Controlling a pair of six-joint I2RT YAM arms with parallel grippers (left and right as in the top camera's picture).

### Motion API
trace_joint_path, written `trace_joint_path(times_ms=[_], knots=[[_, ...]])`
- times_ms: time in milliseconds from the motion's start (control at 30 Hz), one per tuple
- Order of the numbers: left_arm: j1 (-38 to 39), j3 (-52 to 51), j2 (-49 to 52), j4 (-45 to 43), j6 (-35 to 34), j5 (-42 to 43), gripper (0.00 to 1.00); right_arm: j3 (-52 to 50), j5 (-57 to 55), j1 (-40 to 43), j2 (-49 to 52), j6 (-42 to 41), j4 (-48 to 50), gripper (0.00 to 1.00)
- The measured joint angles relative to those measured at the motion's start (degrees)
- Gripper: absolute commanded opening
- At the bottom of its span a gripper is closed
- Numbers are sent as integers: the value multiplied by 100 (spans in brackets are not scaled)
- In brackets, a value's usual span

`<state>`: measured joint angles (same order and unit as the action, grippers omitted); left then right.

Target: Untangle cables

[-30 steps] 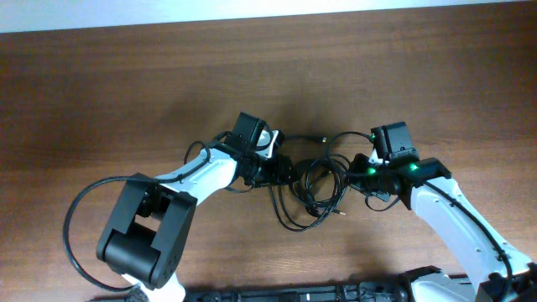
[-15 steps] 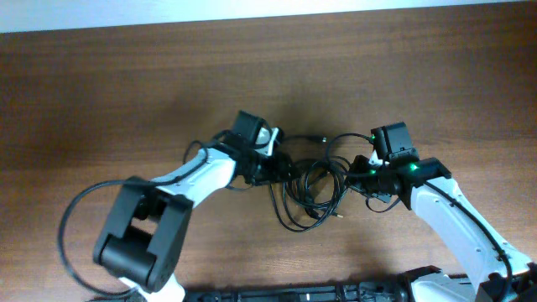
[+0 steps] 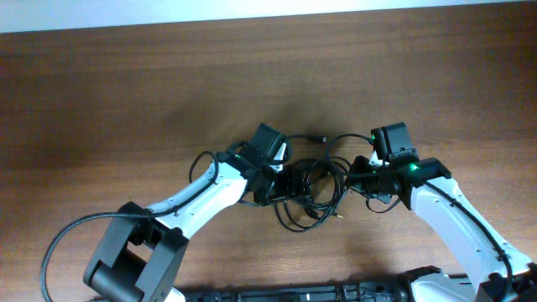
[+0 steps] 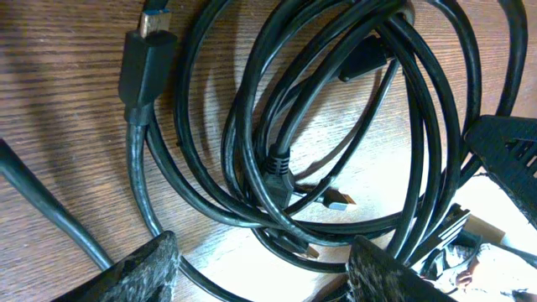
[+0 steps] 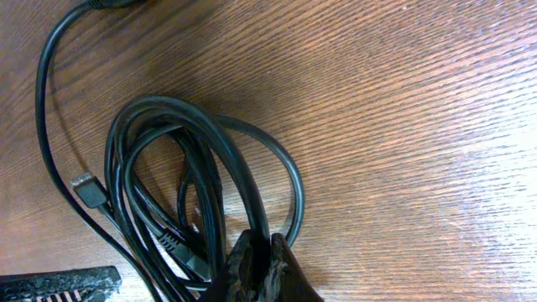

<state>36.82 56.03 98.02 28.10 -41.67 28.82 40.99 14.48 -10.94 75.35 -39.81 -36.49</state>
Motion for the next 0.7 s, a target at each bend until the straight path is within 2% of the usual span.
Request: trace_joint_path(times_ms=[100,167,200,233,267,367,533,633,700], knots=[[0,-4,302,-153,-7,4,66,0,0,0,0,0,-9,4],[9,-33,658,-527,-44,275,61,0,2,0,0,-2,-15,4],[20,-33,704,-638,-66,372,56,0,0,0,0,2,-13,4],[31,-31,765,-817,-103,444,40,0,0,0,0,0,-15,4],[31,-48,772,-946,-107,461,28,0,0,0,0,0,-15,4],[31,-61,855,-1298,-153,437,0,0,-2,0,0,0,-31,4],[-55,-63,857,-1445,-70,457,0,0,-205,0,0,179,-317,4],[-662,-63,708,-1283,610,479,0,4,-1244,0,-2,280,-949,23],[-787,-59,479,-966,879,411,0,2,-1386,0,0,308,-887,48]])
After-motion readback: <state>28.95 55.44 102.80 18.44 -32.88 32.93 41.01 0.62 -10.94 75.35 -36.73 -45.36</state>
